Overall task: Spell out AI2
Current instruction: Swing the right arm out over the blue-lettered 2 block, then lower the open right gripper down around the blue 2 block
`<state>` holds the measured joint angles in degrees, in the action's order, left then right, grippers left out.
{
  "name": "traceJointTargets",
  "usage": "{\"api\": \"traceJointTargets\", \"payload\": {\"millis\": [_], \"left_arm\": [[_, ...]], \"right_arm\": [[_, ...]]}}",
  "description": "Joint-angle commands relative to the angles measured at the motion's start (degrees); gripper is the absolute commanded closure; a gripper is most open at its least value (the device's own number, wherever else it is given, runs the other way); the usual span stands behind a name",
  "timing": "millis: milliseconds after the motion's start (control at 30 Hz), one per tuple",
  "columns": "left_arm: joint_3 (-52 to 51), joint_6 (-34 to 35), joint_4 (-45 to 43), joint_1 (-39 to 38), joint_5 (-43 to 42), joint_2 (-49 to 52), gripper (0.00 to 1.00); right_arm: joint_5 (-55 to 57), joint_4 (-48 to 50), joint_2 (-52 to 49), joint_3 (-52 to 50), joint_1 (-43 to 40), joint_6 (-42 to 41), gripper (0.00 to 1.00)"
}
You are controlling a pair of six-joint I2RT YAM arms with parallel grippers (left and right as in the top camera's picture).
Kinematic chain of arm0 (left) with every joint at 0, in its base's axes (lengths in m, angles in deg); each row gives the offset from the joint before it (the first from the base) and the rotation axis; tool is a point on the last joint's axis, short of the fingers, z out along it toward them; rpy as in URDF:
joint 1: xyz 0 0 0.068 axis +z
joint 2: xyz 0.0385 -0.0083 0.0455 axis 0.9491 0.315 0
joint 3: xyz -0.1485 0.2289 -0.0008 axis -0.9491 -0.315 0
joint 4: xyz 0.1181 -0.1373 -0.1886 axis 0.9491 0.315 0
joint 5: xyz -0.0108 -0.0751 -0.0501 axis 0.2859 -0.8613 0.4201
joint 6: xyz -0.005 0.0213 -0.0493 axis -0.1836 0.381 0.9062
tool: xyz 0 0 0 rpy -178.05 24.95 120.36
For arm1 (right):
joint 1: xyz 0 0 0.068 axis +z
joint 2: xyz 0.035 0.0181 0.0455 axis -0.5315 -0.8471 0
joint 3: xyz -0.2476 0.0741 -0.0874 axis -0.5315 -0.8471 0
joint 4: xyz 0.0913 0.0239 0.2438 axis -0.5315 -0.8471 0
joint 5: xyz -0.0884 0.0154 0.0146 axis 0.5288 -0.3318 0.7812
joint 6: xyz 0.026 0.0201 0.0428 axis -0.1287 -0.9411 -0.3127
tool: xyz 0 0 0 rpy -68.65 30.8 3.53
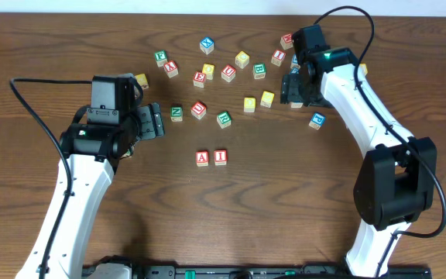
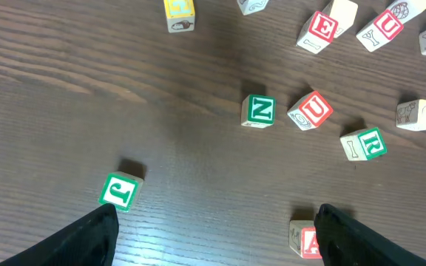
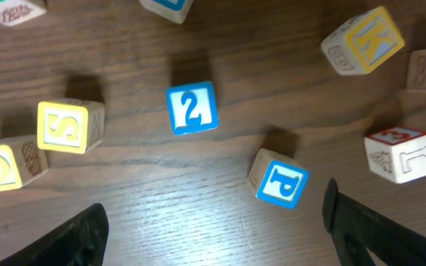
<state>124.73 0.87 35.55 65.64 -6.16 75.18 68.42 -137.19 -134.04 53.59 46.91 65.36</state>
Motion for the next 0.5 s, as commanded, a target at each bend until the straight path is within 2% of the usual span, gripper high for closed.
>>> {"api": "traceJointTargets", "payload": {"millis": [0,200,467], "left_arm": [[1.0,-0.8,0.0,0.3,0.7,0.1,0.16],[1.0,-0.8,0.0,0.3,0.7,0.1,0.17],[1.0,-0.8,0.0,0.3,0.7,0.1,0.16]], "right_arm": [[-1.8,-1.0,-0.1,1.0,-0.7,-0.7,0.12],[-2.7,-5.2,-2.5,4.2,-1.6,0.2,0.13],[-3.1,-11.4,-9.1,13.5,-2.0,2.1,0.11]]}}
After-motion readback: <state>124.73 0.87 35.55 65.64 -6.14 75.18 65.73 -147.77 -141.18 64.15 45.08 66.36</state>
